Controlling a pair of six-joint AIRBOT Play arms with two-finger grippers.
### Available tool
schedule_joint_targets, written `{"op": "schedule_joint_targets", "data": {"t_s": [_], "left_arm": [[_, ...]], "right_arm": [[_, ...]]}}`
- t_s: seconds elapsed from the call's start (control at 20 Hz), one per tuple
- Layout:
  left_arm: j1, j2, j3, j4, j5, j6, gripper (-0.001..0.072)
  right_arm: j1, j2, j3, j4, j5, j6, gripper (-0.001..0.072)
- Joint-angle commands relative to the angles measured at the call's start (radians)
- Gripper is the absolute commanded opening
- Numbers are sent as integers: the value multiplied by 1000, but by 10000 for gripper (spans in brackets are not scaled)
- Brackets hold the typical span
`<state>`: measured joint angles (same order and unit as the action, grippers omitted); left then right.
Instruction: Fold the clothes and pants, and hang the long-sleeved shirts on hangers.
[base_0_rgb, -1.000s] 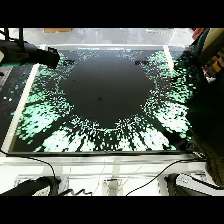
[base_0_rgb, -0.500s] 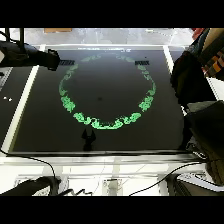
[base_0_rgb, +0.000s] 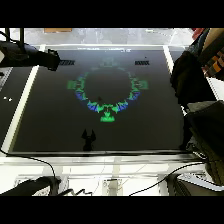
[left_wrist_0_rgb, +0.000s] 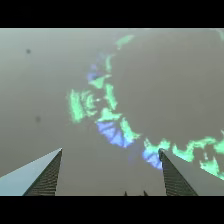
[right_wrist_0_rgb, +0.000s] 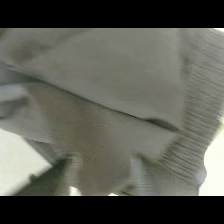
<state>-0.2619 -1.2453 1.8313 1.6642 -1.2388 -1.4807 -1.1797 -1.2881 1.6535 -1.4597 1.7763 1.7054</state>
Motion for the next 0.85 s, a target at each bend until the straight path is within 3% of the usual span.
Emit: {"op": "schedule_joint_targets", "data": {"t_s": [0.0, 0.05, 0.4, 0.7, 0.8], "left_arm": [[0, 0, 0, 0, 0, 0, 699], [0, 0, 0, 1, 0, 0, 700], [0, 0, 0, 0, 0, 0, 700], [0, 0, 0, 1, 0, 0, 700], [0, 0, 0, 1, 0, 0, 700]], "right_arm": [[79, 2, -1, 133, -67, 10, 88], [139, 2, 0, 136, -75, 1, 22], [725, 2, -1, -110, -160, -95, 20], [1193, -21, -1, -505, -184, 12, 19], [1285, -23, -1, -517, -195, 15, 20]]}}
